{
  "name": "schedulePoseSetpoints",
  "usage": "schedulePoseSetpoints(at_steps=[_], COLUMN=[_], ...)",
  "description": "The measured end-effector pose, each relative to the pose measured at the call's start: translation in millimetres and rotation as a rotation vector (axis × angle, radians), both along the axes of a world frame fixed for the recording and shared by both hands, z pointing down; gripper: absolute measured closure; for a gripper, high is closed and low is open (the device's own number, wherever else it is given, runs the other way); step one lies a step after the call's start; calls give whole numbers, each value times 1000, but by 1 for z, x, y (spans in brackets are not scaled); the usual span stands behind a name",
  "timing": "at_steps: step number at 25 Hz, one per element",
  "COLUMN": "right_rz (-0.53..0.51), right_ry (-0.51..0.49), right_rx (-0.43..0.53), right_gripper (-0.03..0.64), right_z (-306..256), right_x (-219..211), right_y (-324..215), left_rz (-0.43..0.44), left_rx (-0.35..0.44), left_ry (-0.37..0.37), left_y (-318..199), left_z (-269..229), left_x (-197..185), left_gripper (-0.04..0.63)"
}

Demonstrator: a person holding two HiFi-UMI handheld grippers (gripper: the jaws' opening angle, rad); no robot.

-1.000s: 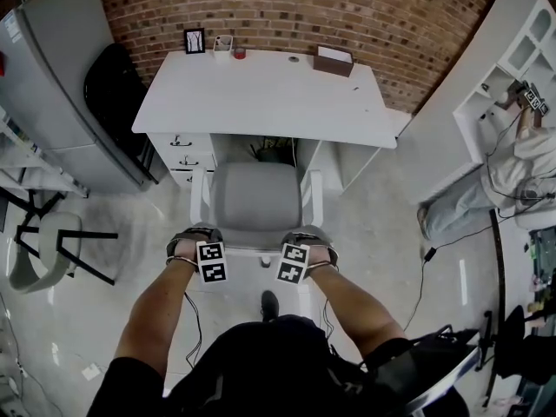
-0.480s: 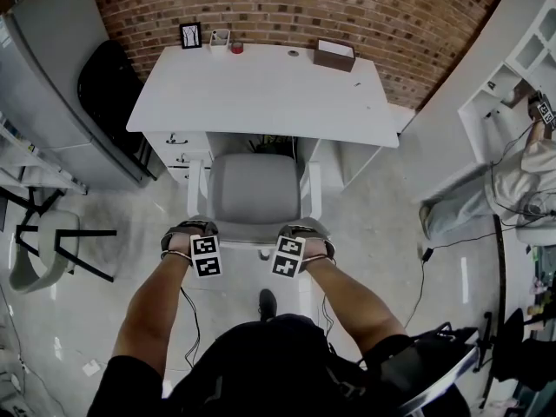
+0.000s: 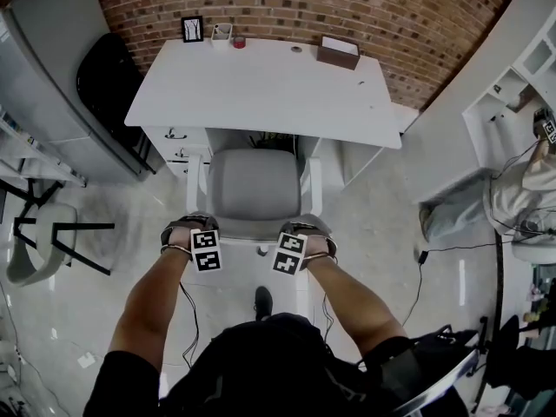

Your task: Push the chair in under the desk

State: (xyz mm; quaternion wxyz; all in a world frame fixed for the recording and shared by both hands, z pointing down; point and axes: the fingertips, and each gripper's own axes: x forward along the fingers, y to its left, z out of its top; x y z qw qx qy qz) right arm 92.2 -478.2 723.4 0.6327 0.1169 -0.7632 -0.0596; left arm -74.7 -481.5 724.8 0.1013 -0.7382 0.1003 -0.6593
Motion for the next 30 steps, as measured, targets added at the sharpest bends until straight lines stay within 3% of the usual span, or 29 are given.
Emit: schedulePoseSetpoints(at_steps=[12, 30], right_rz=[-19, -10], right_ry=[2, 5], right_rx=[15, 48], right_gripper=[580, 572], right_z=[2, 0], right_x=[1, 21], right_y=[6, -47], left_rz=[0, 16], left_rx=[16, 53], left_ry=[-33, -30], left_y=[1, -53], left_z=[4, 4], left_x=[0, 21], left_gripper=[554, 561])
